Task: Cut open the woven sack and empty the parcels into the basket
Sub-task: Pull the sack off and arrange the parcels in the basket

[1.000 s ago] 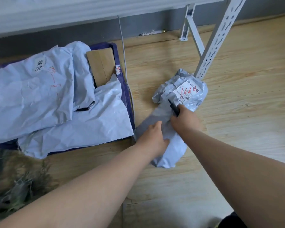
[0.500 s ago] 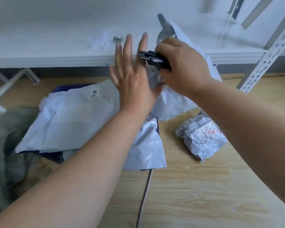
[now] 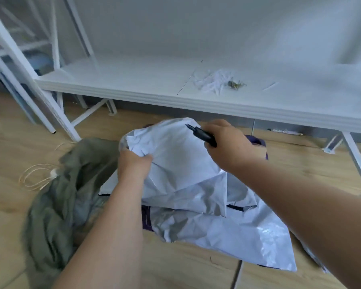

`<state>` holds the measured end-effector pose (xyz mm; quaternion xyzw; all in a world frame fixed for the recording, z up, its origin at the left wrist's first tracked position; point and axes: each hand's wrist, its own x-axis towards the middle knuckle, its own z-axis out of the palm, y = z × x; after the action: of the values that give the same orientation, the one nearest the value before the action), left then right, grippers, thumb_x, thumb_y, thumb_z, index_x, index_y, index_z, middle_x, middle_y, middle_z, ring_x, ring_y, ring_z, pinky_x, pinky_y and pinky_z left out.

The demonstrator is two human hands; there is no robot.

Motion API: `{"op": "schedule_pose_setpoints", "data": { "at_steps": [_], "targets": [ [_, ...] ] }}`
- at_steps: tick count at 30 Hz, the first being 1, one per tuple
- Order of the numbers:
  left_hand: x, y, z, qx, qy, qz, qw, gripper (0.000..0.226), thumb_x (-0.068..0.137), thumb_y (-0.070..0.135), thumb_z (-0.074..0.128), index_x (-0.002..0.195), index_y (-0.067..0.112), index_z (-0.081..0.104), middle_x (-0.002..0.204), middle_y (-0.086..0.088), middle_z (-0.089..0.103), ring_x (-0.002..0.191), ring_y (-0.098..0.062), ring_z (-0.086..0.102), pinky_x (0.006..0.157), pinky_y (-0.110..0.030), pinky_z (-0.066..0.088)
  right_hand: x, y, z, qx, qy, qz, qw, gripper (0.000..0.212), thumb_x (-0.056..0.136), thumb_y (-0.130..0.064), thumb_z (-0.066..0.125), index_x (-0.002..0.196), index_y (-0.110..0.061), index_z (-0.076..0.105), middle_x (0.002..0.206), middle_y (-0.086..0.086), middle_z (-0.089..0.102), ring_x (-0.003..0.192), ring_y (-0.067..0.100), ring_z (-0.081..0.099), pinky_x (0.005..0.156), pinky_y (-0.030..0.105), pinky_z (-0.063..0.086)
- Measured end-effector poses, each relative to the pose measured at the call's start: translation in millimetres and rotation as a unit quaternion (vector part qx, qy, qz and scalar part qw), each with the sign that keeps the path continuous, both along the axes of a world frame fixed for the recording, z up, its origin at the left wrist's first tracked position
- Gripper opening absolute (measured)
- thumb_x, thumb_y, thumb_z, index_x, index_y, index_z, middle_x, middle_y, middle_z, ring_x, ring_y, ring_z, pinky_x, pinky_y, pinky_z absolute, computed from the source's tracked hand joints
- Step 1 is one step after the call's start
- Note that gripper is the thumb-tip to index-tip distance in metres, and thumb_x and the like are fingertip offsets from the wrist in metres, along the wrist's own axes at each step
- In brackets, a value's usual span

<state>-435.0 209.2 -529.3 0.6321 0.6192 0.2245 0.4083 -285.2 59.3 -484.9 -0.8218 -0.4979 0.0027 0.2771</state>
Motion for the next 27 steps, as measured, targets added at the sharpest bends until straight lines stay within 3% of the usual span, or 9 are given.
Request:
{"op": "schedule_pose_setpoints", "data": {
  "at_steps": [3,6,8,10,14,19,22,25,27],
  "targets": [
    [-7,-2,5,0.172,0.117,0.029,0.978,0.087,0.086,0.032,0.066,0.152,0.020,0.012,0.156,-0.010,0.017,0.144,-0.031,0.016,0.118,-0.048,0.014,-9,20,-17,-0.024,0.007,-0.033,0.999,0.035,0.093,-0.013,0.050,0.121,-0.032,0.058,0.130,-0.009,0.049,0.103,0.023,0.058,0.077,0.040,0.053],
    [5,-12,12,0.292,0.164,-0.071,0.940,0.069,0.092,0.031,0.056,0.150,0.030,0.019,0.158,-0.001,0.016,0.146,-0.025,0.009,0.117,-0.048,0.002,-13,44,-24,-0.045,-0.018,-0.049,0.998,0.044,0.094,-0.016,0.049,0.132,-0.038,0.049,0.150,-0.007,0.031,0.131,0.024,0.037,0.084,0.041,0.050],
    [15,-16,8,0.270,0.212,-0.144,0.928,0.062,0.093,0.039,0.051,0.148,0.036,0.022,0.159,0.004,0.012,0.148,-0.025,0.001,0.115,-0.055,0.000,-15,58,-27,-0.078,-0.019,-0.030,0.996,0.051,0.095,-0.017,0.049,0.138,-0.043,0.041,0.158,-0.009,0.016,0.140,0.024,0.020,0.089,0.043,0.048],
    [19,-13,-8,0.193,0.262,-0.208,0.922,0.064,0.092,0.053,0.046,0.148,0.042,0.016,0.161,0.006,-0.001,0.148,-0.028,-0.008,0.111,-0.062,-0.003,-13,69,-37,-0.126,0.011,0.011,0.992,0.056,0.096,-0.019,0.050,0.143,-0.045,0.034,0.160,-0.009,0.013,0.142,0.024,0.017,0.099,0.044,0.041],
    [20,0,-57,0.061,0.282,-0.313,0.905,0.072,0.086,0.073,0.035,0.148,0.051,0.005,0.160,0.011,-0.016,0.147,-0.026,-0.015,0.109,-0.068,0.002,-6,71,-70,-0.225,0.048,0.039,0.973,0.062,0.093,-0.020,0.054,0.147,-0.039,0.031,0.150,-0.001,0.038,0.130,0.028,0.044,0.103,0.037,0.040],
    [32,18,-61,0.068,0.302,-0.384,0.870,0.072,0.084,0.075,0.037,0.146,0.055,0.007,0.160,0.012,-0.015,0.148,-0.023,-0.015,0.109,-0.069,0.000,-2,65,-91,-0.280,0.035,0.005,0.959,0.058,0.092,-0.024,0.051,0.145,-0.041,0.033,0.140,0.001,0.043,0.119,0.027,0.053,0.096,0.042,0.047],
    [34,27,-54,0.059,0.339,-0.411,0.844,0.075,0.082,0.077,0.039,0.146,0.055,0.007,0.161,0.011,-0.011,0.148,-0.024,-0.011,0.107,-0.070,-0.001,-4,62,-91,-0.287,0.045,0.017,0.957,0.055,0.093,-0.024,0.053,0.144,-0.036,0.037,0.137,0.002,0.042,0.118,0.027,0.052,0.094,0.035,0.045],
    [41,18,-40,0.085,0.392,-0.376,0.836,0.076,0.082,0.071,0.046,0.148,0.047,0.018,0.161,0.003,0.008,0.147,-0.031,0.003,0.108,-0.068,-0.003,-3,51,-80,-0.233,0.090,0.038,0.968,0.048,0.092,-0.018,0.055,0.139,-0.026,0.047,0.131,0.004,0.048,0.117,0.027,0.052,0.087,0.028,0.039],
    [51,-2,-28,0.152,0.380,-0.318,0.855,0.069,0.087,0.055,0.053,0.147,0.034,0.029,0.156,-0.002,0.021,0.145,-0.031,0.012,0.112,-0.063,-0.001,2,35,-75,-0.140,0.132,-0.004,0.981,0.040,0.093,-0.016,0.054,0.132,-0.023,0.052,0.123,0.004,0.056,0.107,0.027,0.056,0.079,0.027,0.039]
  ]
}}
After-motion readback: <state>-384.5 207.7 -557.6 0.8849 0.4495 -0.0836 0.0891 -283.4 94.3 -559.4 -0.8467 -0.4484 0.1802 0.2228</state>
